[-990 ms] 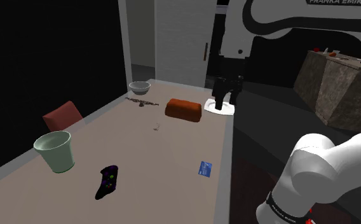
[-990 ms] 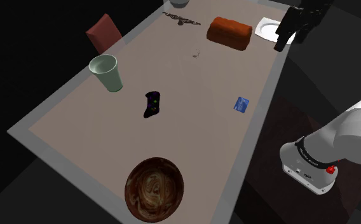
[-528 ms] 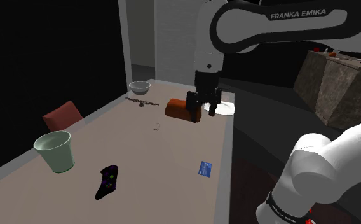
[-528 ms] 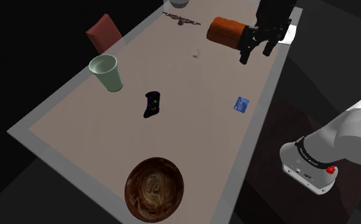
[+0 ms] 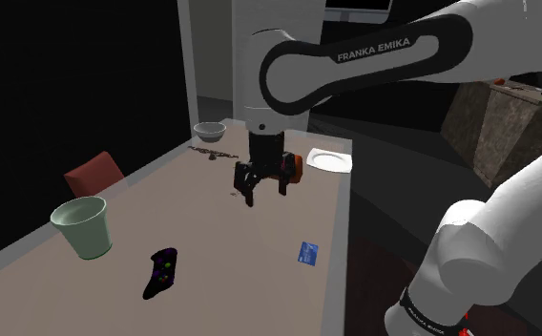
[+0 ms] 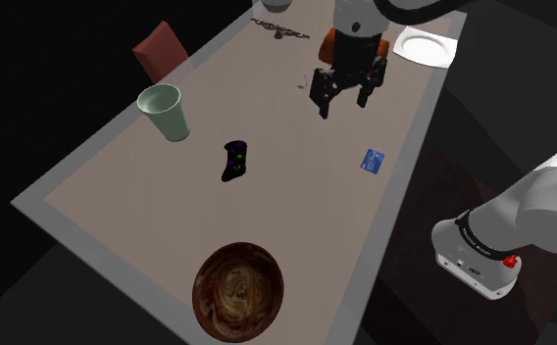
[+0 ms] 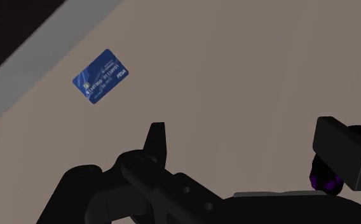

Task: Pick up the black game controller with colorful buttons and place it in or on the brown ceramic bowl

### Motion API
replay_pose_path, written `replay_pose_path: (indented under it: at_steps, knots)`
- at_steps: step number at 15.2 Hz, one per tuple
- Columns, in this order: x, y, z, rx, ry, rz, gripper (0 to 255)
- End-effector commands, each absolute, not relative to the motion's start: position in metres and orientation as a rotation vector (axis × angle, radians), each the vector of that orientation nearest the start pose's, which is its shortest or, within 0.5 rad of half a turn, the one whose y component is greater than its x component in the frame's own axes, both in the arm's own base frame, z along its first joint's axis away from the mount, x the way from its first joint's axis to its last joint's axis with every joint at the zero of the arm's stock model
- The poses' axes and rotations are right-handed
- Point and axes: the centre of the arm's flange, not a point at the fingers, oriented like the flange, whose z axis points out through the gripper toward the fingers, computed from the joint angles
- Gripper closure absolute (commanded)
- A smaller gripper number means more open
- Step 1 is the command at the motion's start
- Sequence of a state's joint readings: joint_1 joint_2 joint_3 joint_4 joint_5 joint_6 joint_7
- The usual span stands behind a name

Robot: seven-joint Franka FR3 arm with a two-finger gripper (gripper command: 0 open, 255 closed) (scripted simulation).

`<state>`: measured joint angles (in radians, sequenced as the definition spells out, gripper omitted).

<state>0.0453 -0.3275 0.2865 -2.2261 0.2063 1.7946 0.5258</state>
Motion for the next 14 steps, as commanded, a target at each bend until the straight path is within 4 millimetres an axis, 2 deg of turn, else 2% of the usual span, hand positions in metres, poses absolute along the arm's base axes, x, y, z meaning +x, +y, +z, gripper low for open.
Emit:
replay_pose_path:
  at_steps: [1, 14]
  knots:
    - [0.430, 0.189, 0.476, -3.055, 0.452, 0.236, 0]
    - [0.536, 0.295, 0.378, -3.062, 0.670, 0.299, 0]
